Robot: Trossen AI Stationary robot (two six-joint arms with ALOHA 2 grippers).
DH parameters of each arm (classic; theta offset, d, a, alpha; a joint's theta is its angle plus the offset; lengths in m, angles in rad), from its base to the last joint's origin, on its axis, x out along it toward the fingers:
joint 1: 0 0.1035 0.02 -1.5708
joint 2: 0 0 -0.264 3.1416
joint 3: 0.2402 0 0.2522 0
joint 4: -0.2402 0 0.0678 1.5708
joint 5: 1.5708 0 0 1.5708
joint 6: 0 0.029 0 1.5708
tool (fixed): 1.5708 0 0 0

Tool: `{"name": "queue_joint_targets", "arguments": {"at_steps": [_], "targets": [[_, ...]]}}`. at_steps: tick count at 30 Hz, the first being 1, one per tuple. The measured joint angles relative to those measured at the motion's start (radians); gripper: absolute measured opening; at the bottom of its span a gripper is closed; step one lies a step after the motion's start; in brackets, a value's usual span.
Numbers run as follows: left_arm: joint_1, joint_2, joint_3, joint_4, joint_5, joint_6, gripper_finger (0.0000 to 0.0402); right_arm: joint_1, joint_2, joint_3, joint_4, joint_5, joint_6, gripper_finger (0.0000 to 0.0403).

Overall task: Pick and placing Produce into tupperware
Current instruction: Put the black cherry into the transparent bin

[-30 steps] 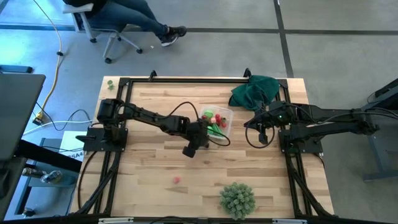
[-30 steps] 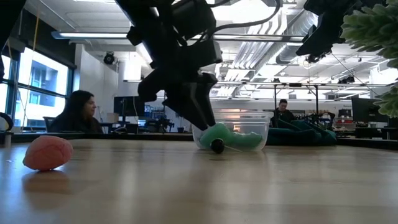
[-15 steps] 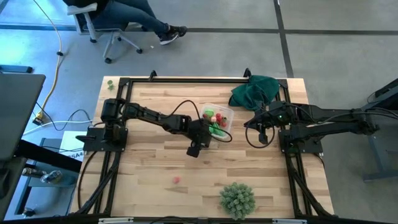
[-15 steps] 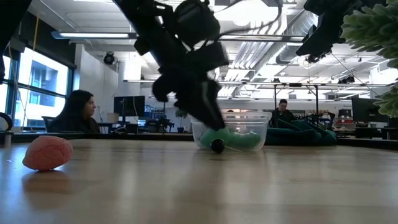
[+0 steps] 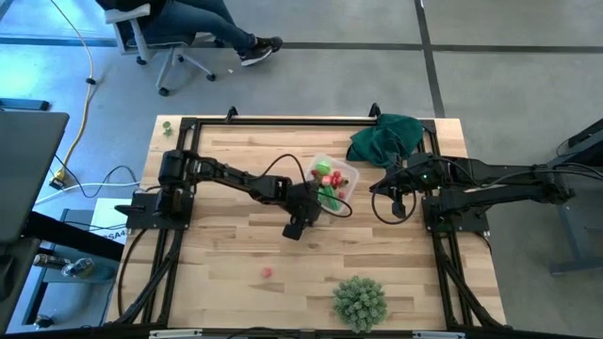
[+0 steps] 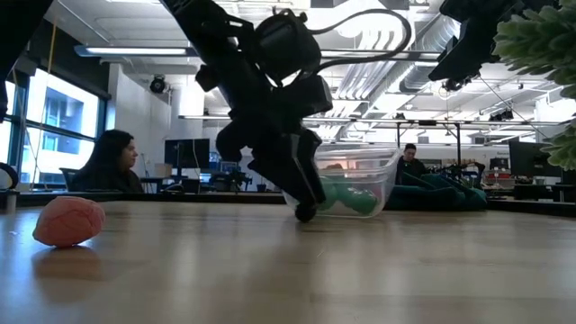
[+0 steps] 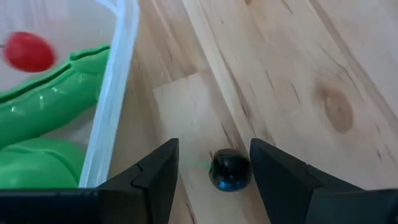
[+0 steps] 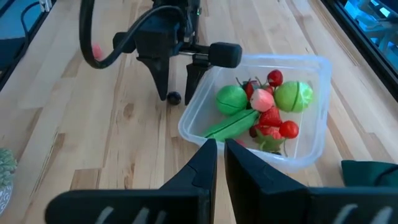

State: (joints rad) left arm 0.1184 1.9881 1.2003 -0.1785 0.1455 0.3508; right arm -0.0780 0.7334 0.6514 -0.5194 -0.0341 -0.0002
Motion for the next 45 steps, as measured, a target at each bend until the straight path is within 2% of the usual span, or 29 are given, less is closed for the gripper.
{"name": "queue_joint_targets", "arguments": {"at_steps": [19,24,37,43,45], "targets": [[-0.001,-0.005,-0.001,-0.003,-0.003,0.037,0.0189,0.0,0.0,0.0,0.0,0.0,0.0,0.0024],[-0.001,-0.005,0.032,-0.023,-0.003,0.038,0.0189,0.0,0.0,0.0,0.0,0.0,0.0,0.0024],[-0.013,-0.005,0.266,-0.454,-0.003,0.062,0.0188,0.0,0.0,0.0,0.0,0.0,0.0,0.0024],[-0.067,-0.006,0.29,-0.446,-0.012,0.087,0.0188,0.0,0.0,0.0,0.0,0.0,0.0,0.0024],[-0.095,-0.006,0.291,-0.442,-0.056,0.127,0.0188,0.0,0.0,0.0,0.0,0.0,0.0,0.0024]]}}
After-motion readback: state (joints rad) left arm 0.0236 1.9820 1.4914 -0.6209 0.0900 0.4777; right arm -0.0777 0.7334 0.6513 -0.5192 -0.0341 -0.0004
